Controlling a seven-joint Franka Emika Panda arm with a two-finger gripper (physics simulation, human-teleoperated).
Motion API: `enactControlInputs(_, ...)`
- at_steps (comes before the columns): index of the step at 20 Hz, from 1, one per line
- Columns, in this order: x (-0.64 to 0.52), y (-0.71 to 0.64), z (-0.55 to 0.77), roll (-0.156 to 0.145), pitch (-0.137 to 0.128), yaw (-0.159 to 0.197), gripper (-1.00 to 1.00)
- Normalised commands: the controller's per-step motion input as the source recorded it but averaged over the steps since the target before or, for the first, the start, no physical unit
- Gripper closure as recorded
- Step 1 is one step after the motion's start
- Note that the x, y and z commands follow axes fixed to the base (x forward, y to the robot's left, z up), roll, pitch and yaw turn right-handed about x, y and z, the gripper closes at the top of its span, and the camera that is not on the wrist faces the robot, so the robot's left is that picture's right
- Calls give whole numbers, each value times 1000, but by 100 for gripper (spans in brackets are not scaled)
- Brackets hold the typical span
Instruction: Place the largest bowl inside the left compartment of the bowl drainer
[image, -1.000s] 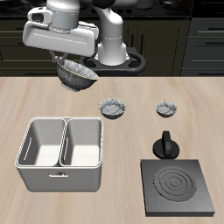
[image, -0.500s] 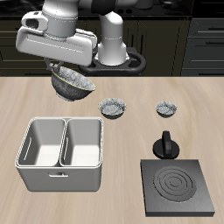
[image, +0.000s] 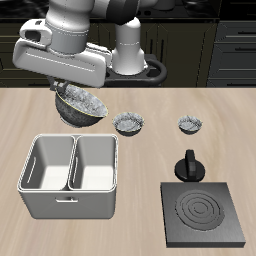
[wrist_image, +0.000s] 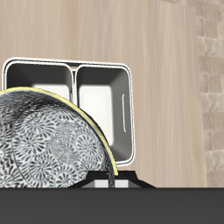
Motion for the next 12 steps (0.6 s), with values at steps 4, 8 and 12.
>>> enactControlInputs(4,273,186,-108,4,36,-5,100)
enactControlInputs(8,256,112,-94,-3,21,1,100)
enactControlInputs(12,208,33,-90,-22,9,11,100)
